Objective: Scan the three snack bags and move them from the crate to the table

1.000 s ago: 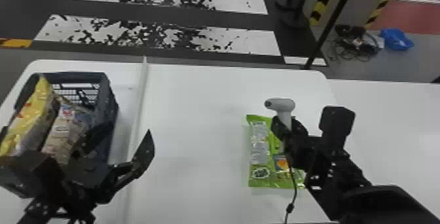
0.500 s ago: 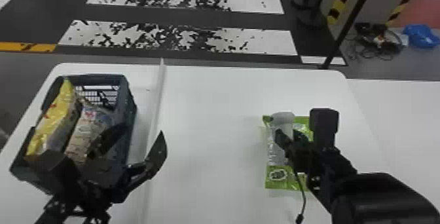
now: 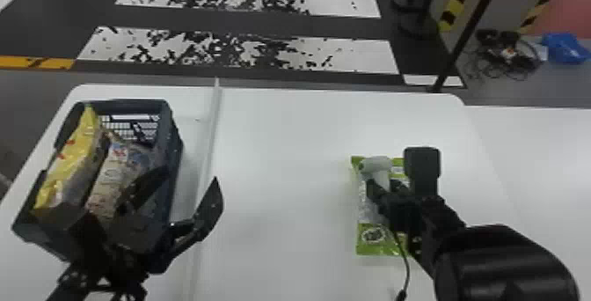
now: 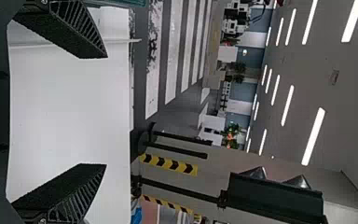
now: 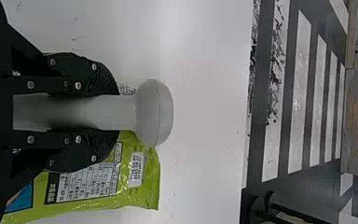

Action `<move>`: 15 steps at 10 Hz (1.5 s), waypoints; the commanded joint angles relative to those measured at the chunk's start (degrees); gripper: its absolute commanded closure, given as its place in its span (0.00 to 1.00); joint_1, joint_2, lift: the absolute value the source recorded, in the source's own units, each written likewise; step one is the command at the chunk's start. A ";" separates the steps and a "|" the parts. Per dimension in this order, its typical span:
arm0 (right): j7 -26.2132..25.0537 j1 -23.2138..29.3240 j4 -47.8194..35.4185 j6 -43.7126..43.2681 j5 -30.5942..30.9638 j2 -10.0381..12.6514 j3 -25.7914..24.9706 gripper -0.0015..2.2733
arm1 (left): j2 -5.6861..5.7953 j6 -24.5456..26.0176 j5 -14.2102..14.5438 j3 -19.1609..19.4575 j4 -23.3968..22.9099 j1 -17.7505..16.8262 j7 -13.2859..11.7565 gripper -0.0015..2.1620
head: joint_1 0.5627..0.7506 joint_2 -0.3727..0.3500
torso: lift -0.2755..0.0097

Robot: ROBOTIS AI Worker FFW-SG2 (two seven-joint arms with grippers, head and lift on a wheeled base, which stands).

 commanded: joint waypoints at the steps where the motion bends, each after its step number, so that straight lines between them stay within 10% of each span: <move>1: 0.00 -0.05 -0.28 -0.23 0.17 0.00 0.16 0.99 | 0.00 -0.26 0.09 0.16 0.00 0.06 0.00 0.01 | 0.70 0.45 | 0.75; 7: 2.20 2.50 -8.02 0.12 -3.87 -0.79 -11.09 0.99 | 0.00 -0.26 0.09 0.25 -0.44 0.06 0.00 0.01 | 0.70 0.36 | 0.75; 15: 8.26 -3.04 15.89 -11.65 -5.89 -9.67 -20.76 0.99 | -0.18 -0.09 -0.97 -0.11 -0.17 0.15 0.09 0.01 | 0.70 0.06 | 0.75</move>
